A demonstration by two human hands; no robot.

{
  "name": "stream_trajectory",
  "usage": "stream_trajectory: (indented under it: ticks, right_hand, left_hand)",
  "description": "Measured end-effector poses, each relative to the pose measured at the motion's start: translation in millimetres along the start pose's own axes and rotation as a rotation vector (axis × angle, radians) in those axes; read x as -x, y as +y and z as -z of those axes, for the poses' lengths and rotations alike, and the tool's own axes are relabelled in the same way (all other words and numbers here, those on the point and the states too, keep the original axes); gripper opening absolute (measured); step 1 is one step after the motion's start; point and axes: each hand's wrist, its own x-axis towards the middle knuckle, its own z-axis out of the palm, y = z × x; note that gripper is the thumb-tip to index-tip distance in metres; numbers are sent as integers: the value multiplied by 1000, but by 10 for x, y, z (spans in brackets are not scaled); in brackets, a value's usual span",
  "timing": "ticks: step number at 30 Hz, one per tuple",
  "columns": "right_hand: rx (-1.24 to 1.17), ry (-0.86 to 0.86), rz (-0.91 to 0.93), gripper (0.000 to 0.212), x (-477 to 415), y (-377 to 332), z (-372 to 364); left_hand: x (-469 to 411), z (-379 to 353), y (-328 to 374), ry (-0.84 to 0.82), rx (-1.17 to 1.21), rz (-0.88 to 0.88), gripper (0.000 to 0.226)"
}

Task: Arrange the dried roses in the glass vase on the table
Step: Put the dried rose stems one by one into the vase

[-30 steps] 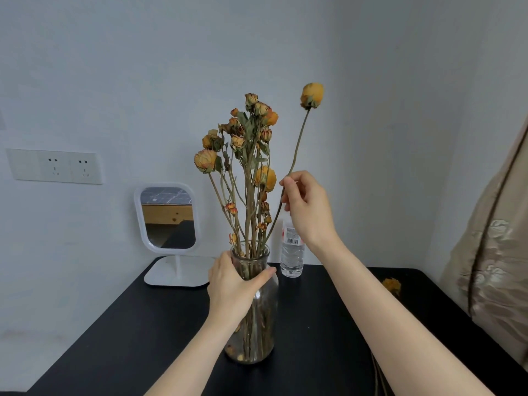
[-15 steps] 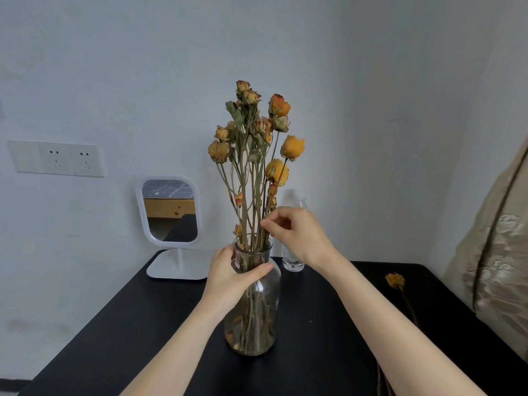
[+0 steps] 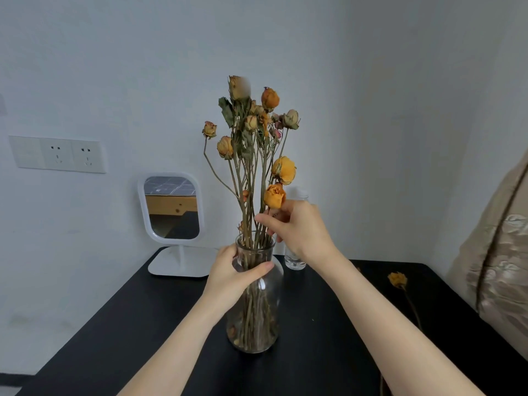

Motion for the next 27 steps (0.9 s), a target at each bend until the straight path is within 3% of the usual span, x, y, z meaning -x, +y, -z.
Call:
stream_trajectory:
  ticks: [7, 23, 27]
  right_hand:
    - [-30, -87, -70, 22, 66, 99, -103]
    - [-69, -69, -131, 21, 115, 194, -177]
    - [-57, -57, -150, 24, 112, 204, -190]
  left_hand:
    - [18, 8, 28, 7, 85, -12, 52]
    - [-44, 75, -19, -75, 121, 71, 47]
    - [-44, 95, 4, -136, 143, 102, 58]
